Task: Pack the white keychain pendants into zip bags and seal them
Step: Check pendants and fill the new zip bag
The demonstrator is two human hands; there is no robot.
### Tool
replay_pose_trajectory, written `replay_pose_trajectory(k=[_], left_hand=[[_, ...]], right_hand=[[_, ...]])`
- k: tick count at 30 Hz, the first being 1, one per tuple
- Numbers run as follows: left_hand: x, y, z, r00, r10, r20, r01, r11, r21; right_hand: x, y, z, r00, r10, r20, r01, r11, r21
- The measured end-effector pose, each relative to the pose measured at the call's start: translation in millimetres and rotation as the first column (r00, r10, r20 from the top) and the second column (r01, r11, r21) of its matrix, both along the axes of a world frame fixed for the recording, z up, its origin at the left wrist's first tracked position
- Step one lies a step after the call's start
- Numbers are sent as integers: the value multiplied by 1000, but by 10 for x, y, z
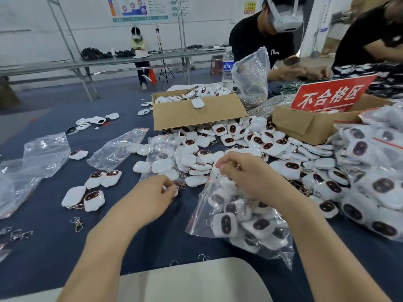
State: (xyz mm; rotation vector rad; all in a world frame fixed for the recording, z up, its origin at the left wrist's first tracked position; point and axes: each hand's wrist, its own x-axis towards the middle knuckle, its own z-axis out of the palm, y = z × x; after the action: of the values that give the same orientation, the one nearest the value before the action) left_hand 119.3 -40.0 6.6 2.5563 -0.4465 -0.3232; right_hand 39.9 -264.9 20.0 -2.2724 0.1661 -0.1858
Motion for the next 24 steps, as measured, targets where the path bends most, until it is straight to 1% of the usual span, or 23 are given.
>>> replay_pose_trajectory(k=[2,3,6,12,14,17,24], left_hand=[[3,11,-18,988,73,136,-84,993,79],[-4,9,-33,982,98,163,-114,989,95],[-33,4,-62,984,122,131,-140,981,137],[-29,22,-34,991,109,82,-118,988,101],[-31,17,-30,991,117,63,-122,990,74],[-40,2,-10,992,108,68,-107,994,-13],[-99,-36,78,998,-8,62,18,986,-167]], right_hand=[[8,-30,-15,1000,-30,4,30,999,-44],[10,-41,-30,999,-34,-10,33,997,-65],[9,-31,-74,997,-19,-68,11,994,-110],[1,-7,-71,997,-22,-69,11,989,-147],[2,-8,-63,997,-22,-74,10,988,-155],[-5,-2,-61,997,-19,-74,8,988,-155],[-1,6,-48,998,-9,-57,0,988,-156]])
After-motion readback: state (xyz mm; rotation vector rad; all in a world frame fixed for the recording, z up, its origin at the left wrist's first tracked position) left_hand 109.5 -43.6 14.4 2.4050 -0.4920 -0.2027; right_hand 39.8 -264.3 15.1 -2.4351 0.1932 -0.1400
